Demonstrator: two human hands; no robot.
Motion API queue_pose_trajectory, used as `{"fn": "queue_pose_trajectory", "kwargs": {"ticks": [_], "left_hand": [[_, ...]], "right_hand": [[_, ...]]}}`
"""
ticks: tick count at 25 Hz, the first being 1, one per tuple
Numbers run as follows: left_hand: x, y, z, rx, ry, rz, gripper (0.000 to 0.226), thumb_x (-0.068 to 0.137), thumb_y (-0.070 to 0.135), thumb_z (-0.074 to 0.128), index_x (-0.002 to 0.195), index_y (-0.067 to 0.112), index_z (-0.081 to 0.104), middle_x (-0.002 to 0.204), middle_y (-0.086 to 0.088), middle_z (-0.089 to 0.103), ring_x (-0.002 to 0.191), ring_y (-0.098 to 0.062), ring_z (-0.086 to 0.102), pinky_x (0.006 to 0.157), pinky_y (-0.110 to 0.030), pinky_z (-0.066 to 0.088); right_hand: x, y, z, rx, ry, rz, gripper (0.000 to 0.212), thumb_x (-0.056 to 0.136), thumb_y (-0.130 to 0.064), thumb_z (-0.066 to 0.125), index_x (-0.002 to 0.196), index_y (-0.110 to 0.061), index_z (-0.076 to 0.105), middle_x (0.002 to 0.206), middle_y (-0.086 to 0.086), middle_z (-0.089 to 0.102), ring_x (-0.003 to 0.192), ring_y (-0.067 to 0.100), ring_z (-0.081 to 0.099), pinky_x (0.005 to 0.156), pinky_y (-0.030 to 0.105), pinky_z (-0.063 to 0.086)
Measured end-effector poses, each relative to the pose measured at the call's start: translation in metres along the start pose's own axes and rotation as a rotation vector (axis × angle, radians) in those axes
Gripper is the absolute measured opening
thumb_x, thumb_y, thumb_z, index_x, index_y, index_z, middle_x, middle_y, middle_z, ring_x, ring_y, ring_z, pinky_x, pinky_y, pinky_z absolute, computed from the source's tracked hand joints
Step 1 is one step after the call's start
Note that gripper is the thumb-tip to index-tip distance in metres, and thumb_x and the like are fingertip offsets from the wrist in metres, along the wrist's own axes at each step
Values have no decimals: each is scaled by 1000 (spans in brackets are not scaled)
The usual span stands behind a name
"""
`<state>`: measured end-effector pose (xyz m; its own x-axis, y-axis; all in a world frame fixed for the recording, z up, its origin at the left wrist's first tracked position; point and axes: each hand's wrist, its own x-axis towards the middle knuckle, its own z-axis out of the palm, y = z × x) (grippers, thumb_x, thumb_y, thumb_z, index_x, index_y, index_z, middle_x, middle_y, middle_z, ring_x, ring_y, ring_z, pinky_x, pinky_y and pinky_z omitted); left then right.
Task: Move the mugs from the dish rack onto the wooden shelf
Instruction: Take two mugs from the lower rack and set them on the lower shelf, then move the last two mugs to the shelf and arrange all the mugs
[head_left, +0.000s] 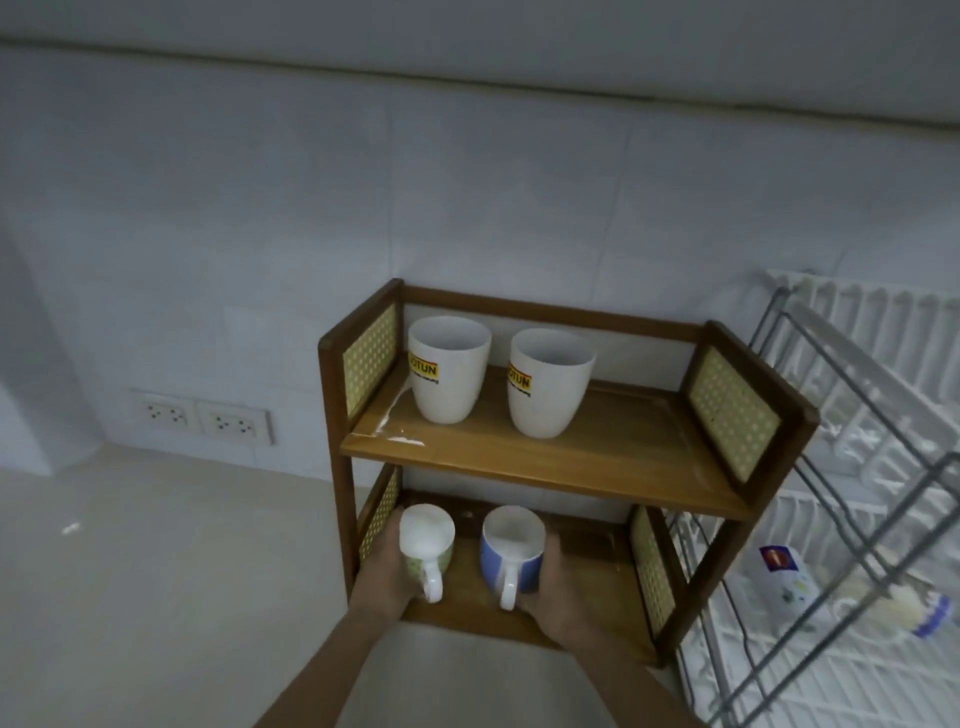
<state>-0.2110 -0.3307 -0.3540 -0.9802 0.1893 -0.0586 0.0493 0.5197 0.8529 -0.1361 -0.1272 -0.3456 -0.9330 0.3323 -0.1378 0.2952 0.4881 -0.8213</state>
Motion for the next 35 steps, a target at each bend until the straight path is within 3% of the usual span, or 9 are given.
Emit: {"fn": "queue_pose_trajectory", "kwargs": {"ticks": [3, 7, 12, 15, 18, 22, 25, 30, 35], "left_hand": [[-30, 11, -5, 108, 58, 73, 68, 87, 5, 62, 146, 12, 29, 150, -11, 38, 138, -29, 35, 113, -42, 33], [-90, 54, 5, 231, 104, 364, 54, 84, -4, 59, 134, 12, 48, 141, -9, 45, 129, -25, 45, 104, -32, 39], [-169, 111, 51, 172, -104, 721, 32, 89, 5, 58, 117, 20, 62, 114, 2, 64, 99, -10, 62, 81, -29, 54], [-201, 148, 89, 145, -219, 879, 25, 91, 10, 56, 113, 19, 65, 107, 4, 68, 98, -1, 61, 83, -19, 51], [-223, 183, 133, 72, -379, 976, 26, 90, 7, 55, 111, 19, 66, 105, 7, 68, 98, 5, 58, 85, -10, 47], [-227, 215, 199, -73, -544, 790, 27, 91, 7, 55, 111, 23, 64, 106, 15, 64, 100, 4, 60, 85, -9, 47], [-198, 237, 250, -64, -421, 502, 32, 90, 5, 57, 119, 17, 59, 116, 5, 62, 108, -7, 59, 92, -22, 49], [-133, 261, 313, 272, -250, 211, 51, 88, 23, 60, 134, 12, 41, 132, -14, 49, 114, -30, 54, 82, -27, 41], [-95, 252, 348, 154, -248, 2, 60, 86, 36, 62, 135, 12, 38, 125, -13, 58, 105, -29, 62, 90, -41, 53]], "right_hand": [[-32, -4, -21, -32, -6, -62, 88, 75, -18, 78, 142, -27, 23, 151, 4, 34, 130, 11, 37, 102, 13, 31], [-103, 1, -59, -126, 74, -190, 82, 85, -11, 66, 150, -15, 15, 153, 4, 30, 138, 19, 32, 112, 31, 31], [-194, 23, -128, -100, 191, -390, 50, 86, -9, 63, 130, -28, 50, 127, -14, 50, 116, 0, 50, 93, 18, 47], [-220, 50, -178, -117, 280, -415, 41, 85, -4, 62, 108, -38, 60, 110, -25, 58, 103, -5, 57, 77, 10, 51], [-219, 85, -229, -186, 400, -384, 30, 84, -1, 64, 99, -26, 68, 96, -24, 62, 93, -4, 60, 66, 7, 49], [-176, 126, -297, -405, 402, -148, 27, 85, -14, 64, 112, -17, 65, 115, 4, 65, 104, 21, 61, 82, 32, 50], [-125, 143, -341, -560, 239, 95, 54, 88, -26, 61, 136, -8, 44, 139, 17, 47, 123, 33, 49, 97, 38, 44], [-66, 158, -366, -675, 197, 219, 76, 83, -37, 66, 141, -8, 27, 141, 20, 36, 127, 39, 41, 101, 48, 42], [-33, 186, -363, -738, 163, 272, 96, 75, -40, 74, 146, -19, 13, 146, 15, 29, 127, 38, 40, 95, 48, 44]]}}
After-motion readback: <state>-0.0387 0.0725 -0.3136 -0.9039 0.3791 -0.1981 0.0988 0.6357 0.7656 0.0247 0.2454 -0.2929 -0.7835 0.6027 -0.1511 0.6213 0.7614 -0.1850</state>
